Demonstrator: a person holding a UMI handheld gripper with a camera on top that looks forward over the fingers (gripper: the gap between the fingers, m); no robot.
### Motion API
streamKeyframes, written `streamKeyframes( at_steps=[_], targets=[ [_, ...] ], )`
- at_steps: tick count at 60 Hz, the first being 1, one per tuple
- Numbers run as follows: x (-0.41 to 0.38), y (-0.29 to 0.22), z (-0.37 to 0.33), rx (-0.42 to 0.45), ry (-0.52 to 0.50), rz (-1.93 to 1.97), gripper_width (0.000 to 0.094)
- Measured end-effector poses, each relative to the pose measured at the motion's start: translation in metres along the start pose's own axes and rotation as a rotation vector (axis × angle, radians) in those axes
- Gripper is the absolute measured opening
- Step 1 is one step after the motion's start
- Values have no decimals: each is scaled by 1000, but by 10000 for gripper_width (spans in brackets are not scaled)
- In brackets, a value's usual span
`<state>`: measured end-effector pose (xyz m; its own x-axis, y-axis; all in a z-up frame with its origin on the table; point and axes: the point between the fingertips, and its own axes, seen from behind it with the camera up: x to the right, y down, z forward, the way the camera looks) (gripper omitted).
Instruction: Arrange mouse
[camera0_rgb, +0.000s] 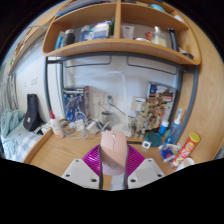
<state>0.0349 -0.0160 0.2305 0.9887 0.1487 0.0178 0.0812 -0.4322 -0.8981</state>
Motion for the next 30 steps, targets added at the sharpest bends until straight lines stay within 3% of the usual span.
streamKeyframes(
  at_steps=[6, 12, 25, 30],
  targets=[
    [63, 21, 2, -28, 69, 22, 279],
    [116, 71, 13, -122, 152, 5, 282],
    [144, 188, 46, -313, 135, 72, 294],
    [141, 211, 53, -341, 119, 108, 305]
  ],
)
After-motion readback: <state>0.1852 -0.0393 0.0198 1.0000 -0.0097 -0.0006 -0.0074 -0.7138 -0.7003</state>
